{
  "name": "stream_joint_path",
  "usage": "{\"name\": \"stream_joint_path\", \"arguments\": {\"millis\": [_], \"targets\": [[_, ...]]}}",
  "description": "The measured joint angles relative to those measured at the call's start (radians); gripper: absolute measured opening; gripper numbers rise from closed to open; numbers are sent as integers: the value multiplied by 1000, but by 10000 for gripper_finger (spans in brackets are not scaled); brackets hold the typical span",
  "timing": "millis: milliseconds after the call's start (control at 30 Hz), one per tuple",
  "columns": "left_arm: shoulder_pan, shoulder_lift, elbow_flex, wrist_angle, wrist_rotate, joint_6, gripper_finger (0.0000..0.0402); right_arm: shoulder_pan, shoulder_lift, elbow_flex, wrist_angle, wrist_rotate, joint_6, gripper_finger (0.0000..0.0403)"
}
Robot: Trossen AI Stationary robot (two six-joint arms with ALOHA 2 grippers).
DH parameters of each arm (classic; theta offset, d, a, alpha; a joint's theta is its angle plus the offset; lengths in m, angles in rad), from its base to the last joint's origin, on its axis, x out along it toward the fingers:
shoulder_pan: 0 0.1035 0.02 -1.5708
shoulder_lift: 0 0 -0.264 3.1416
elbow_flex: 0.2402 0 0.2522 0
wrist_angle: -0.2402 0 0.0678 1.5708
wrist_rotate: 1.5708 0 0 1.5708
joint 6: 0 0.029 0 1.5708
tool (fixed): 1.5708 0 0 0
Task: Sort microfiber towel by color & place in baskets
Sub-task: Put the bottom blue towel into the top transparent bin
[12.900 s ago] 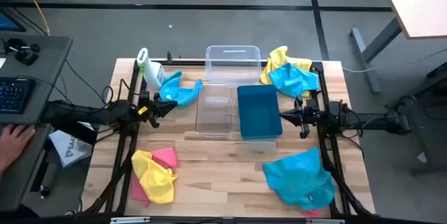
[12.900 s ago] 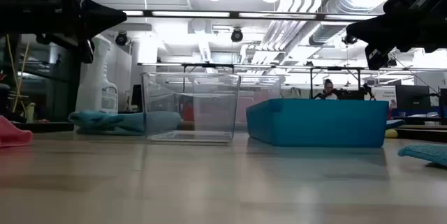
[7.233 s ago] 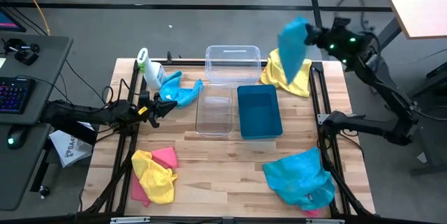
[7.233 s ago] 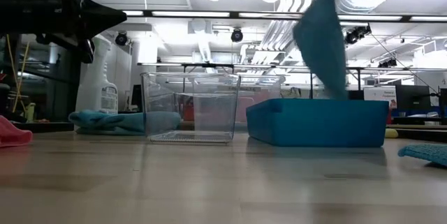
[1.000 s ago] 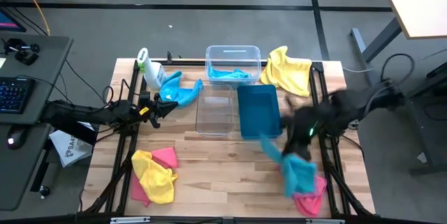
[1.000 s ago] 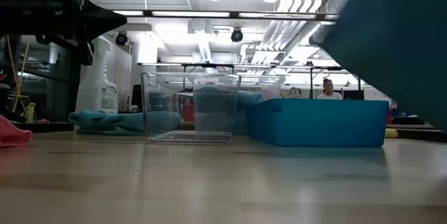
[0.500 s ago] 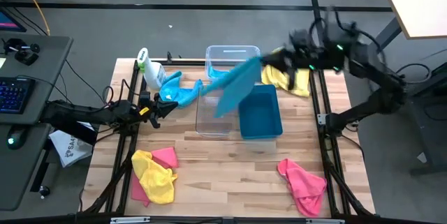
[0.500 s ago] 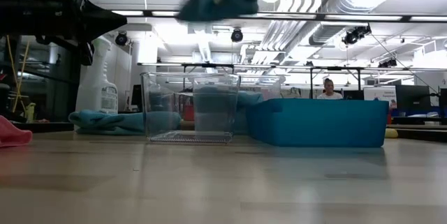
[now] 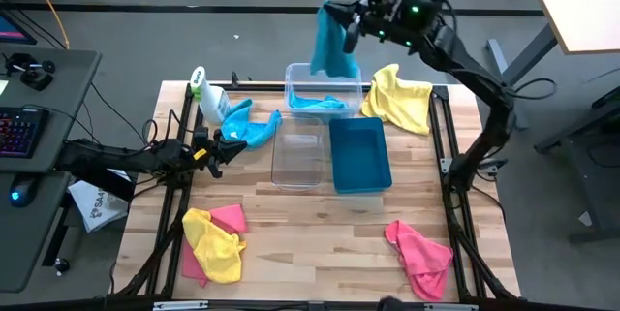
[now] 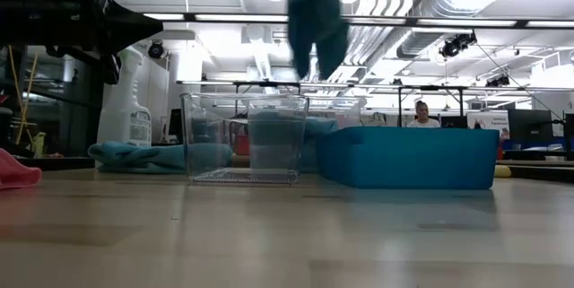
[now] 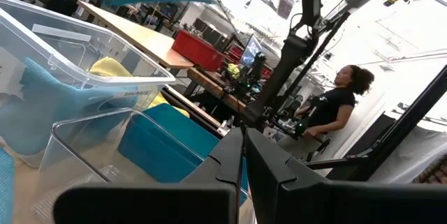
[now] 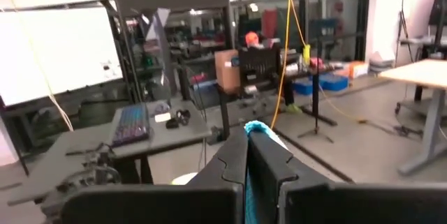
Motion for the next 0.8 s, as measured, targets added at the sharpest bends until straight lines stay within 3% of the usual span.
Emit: {"name": "stream_joint_path", "arguments": {"millis": [233,400,800], "targets": [[0,0,0,0,0,0,7,-30,29,1,-52,2,10,0],[0,0,0,0,0,0,7,-44,32,0,-160,99,8,0],[0,0,0,0,0,0,7,-82,73,-1,-260,180,0,0]]}}
